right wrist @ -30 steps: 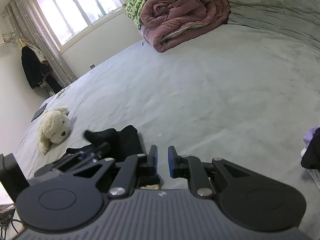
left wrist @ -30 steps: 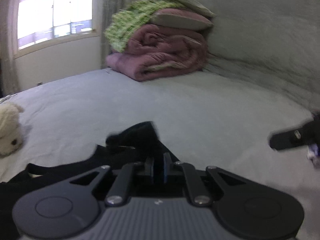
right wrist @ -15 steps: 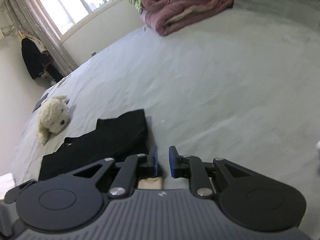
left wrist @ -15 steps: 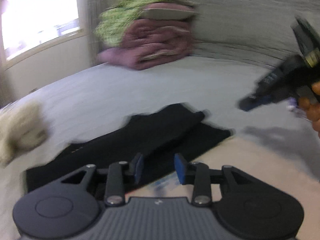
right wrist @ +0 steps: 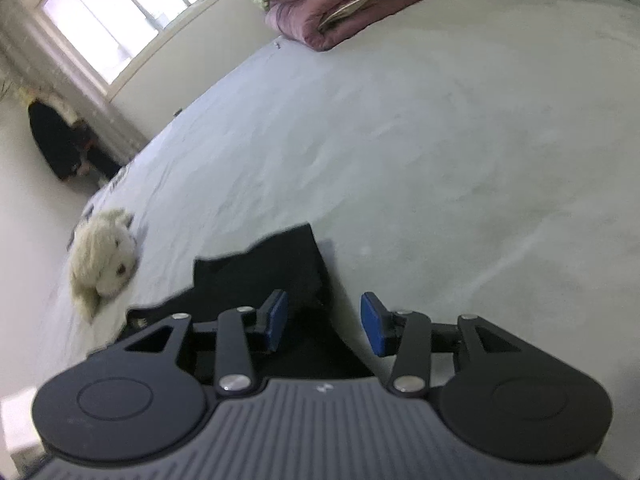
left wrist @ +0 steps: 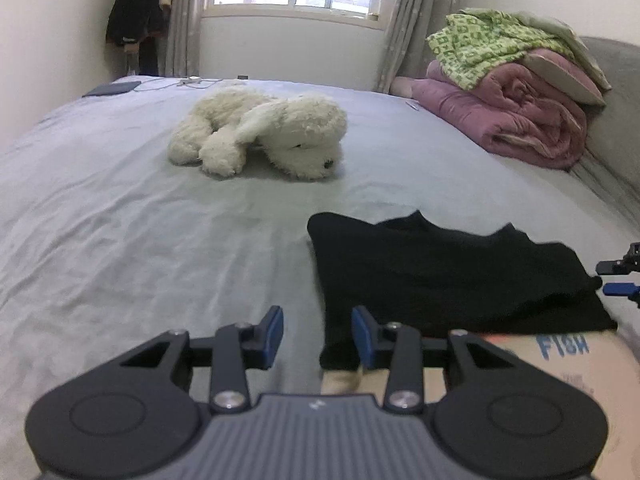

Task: Fold clothes
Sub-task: 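Press the folded black bundle with the right gripper and open it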

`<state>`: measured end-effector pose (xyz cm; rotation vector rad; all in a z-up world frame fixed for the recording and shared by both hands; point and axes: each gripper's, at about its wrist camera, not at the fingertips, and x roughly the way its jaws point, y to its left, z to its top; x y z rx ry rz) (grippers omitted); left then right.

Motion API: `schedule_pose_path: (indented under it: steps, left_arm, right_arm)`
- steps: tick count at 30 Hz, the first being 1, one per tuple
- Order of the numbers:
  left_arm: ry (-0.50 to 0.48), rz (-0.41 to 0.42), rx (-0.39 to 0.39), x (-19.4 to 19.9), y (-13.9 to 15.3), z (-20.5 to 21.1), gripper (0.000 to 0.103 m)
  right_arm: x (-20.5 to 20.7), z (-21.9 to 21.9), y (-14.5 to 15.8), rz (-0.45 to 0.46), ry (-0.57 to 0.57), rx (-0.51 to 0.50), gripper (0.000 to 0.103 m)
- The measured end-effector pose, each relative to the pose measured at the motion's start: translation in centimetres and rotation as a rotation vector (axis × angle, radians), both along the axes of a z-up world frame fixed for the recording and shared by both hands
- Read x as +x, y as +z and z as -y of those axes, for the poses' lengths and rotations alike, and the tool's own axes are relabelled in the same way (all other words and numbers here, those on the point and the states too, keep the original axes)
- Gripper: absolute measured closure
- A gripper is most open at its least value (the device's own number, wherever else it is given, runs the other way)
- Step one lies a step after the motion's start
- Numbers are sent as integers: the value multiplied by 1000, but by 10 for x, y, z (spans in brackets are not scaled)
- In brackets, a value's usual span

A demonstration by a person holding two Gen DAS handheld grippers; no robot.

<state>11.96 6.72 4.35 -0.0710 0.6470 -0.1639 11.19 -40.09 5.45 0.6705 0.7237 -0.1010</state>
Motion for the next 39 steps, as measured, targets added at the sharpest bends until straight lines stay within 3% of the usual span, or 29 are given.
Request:
schedule_pose_path:
  steps: [6, 11, 14, 28, 33, 34, 35, 36, 37, 39]
  left_arm:
    - [42, -48, -72, 6, -7, -17, 64]
    - [57, -63, -91, 8, -11, -20, 64]
    - [68, -70, -97, 10, -12, -22, 64]
    - [94, -84, -124, 13, -14, -28, 63]
    - [105, -88, -129, 14, -14, -32, 62]
    - [107, -89, -133, 15, -14, -33, 62]
    - [110, -90, -136, 15, -14, -34, 61]
    - [113, -91, -141, 16, -14, -36, 61]
    - [116, -91, -149, 16, -13, -37, 61]
    - [122, -93, -161, 17, -13, -40, 60]
  right_arm:
    - [23, -14, 1, -60, -42, -68, 58]
    - [32, -24, -2, -88, -53, -128, 88]
    - [31, -32, -2, -78, -52, -184, 97]
    - [10, -30, 1, -12, -33, -156, 99]
    - [9, -27, -4, -16, -21, -132, 89]
    - [10, -26, -5, -15, -24, -125, 83]
    - [9, -24, -6, -13, -29, -112, 68]
    - [9, -21, -6, -10, -36, -97, 59]
    - [8, -19, -7, -9, -45, -82, 55]
    - [8, -15, -8, -6, -63, -53, 55]
